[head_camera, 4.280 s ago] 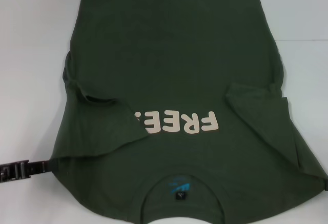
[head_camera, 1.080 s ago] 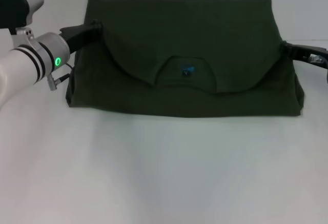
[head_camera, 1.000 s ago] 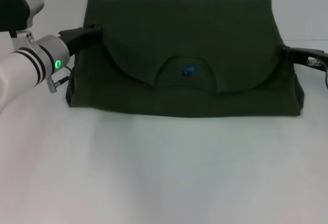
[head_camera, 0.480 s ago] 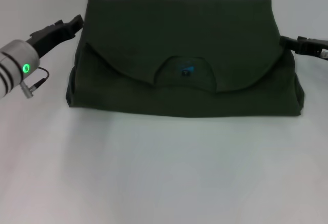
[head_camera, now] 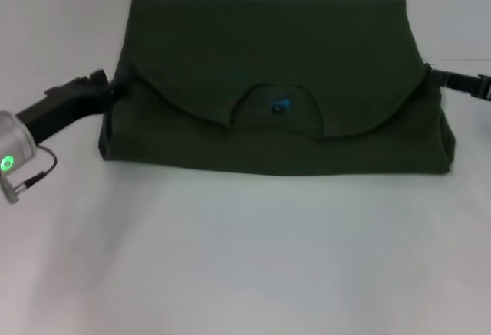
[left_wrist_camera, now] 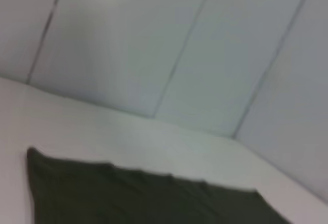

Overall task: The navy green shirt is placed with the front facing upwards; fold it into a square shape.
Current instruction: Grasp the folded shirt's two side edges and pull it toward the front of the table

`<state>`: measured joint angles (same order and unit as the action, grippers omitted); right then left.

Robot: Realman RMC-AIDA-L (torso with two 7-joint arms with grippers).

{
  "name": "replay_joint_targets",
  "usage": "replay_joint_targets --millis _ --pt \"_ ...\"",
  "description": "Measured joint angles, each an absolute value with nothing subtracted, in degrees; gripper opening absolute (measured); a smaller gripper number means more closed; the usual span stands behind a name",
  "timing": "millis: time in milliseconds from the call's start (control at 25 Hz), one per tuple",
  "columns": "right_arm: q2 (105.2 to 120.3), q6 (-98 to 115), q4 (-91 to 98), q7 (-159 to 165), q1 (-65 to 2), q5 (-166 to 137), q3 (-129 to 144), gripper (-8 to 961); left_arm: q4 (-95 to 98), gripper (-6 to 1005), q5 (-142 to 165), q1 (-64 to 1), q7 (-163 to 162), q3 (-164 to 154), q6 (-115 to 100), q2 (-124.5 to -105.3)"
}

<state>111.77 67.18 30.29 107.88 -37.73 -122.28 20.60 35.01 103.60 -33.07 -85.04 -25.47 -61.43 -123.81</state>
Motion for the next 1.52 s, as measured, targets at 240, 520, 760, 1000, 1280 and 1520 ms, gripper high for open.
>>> replay_joint_targets --millis 240,520,760,1000,1280,1520 --pt "110.8 75.0 30.4 110.5 -35.3 -122.3 20.7 708 39.5 671 104.2 -28.1 -84.4 -30.2 -63.1 -123.87" --pt "111.12 77.9 30.4 110.7 -33.6 -121.4 20.2 724 41.0 700 107.1 -26.4 -84.0 -30.2 -61.2 -123.85" --pt "111.45 77.6 30.3 110.1 -33.5 -121.2 20.8 773 41.2 760 110.8 -26.3 -84.3 -30.5 -59.9 -123.84" --pt "112.03 76.7 30.5 109.6 -33.2 -120.7 20.1 924 40.9 891 113.9 -26.5 -83.6 -30.9 -58.9 -123.84" --pt "112.92 76.5 30.7 109.6 -33.0 -120.4 20.0 922 39.6 892 114.2 -26.9 -81.8 -36.1 -53.3 -124.12" --pt "113.29 76.5 30.9 109.6 -32.9 -120.0 20.0 921 38.7 889 114.2 -27.7 -81.7 -41.4 -47.5 -124.45"
